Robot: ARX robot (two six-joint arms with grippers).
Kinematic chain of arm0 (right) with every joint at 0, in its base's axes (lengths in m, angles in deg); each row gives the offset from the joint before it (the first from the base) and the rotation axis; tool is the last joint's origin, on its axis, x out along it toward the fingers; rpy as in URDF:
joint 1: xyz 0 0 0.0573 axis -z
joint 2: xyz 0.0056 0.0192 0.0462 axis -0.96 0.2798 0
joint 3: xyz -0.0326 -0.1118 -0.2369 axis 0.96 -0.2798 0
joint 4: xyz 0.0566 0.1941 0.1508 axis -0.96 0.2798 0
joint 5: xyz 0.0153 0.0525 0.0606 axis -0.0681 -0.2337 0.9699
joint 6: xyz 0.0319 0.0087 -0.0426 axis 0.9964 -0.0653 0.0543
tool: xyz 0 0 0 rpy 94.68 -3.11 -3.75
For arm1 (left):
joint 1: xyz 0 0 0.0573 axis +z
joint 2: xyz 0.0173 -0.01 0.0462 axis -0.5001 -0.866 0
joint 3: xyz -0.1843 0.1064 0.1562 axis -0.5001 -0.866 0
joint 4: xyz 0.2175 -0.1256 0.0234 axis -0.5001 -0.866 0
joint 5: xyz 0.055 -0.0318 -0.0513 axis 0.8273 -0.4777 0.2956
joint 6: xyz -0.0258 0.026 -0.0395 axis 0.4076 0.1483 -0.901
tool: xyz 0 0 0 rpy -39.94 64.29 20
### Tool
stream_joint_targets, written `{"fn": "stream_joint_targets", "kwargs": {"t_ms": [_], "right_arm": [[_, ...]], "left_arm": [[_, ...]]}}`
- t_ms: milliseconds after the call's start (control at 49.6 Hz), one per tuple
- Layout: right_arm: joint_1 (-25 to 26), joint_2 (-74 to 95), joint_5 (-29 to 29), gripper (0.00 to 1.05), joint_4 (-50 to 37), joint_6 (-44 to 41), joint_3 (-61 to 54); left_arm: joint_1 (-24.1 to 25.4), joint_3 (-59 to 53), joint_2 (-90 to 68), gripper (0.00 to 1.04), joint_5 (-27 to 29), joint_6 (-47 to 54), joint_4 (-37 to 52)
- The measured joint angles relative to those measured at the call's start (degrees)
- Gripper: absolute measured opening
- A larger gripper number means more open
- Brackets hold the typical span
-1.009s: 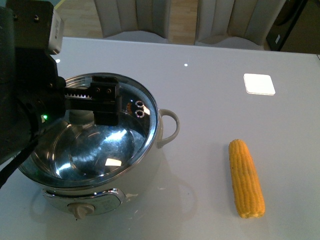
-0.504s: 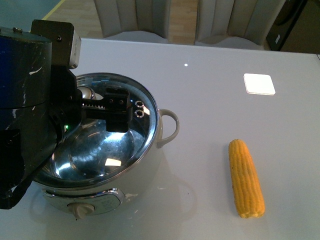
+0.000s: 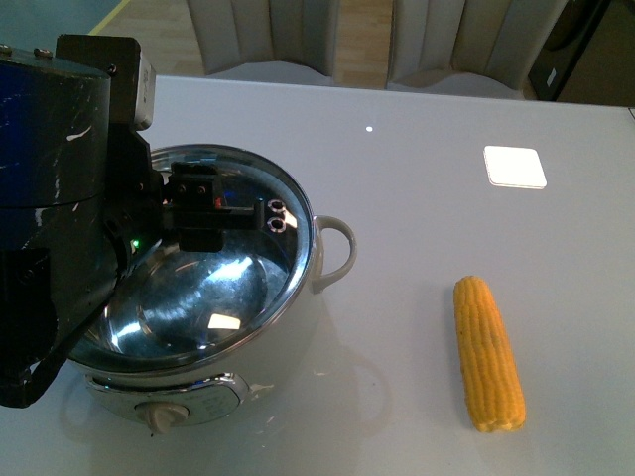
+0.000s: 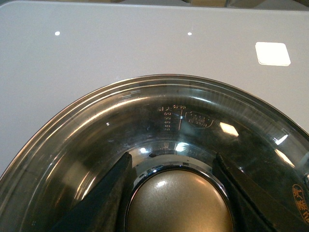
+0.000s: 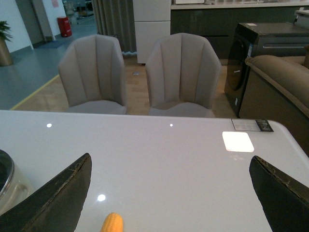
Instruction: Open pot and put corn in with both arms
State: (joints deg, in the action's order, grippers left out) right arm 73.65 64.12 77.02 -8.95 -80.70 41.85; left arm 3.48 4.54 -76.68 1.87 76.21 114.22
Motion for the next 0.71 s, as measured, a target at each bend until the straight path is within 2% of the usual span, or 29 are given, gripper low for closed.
{"fn": "stream_joint_targets", "kwargs": {"t_ms": [303, 706], "right_arm": [[0.0, 0.0, 0.0, 0.96, 0.0, 0.0, 0.0], [0.0, 0.0, 0.0, 0.96, 0.0, 0.0, 0.0]], "left_arm": [[0.0, 0.2, 0.4, 0.44, 0.6, 0.2, -0.9], [-0.1, 0.6, 5.1, 0.44, 2.2, 2.6, -8.0]]}}
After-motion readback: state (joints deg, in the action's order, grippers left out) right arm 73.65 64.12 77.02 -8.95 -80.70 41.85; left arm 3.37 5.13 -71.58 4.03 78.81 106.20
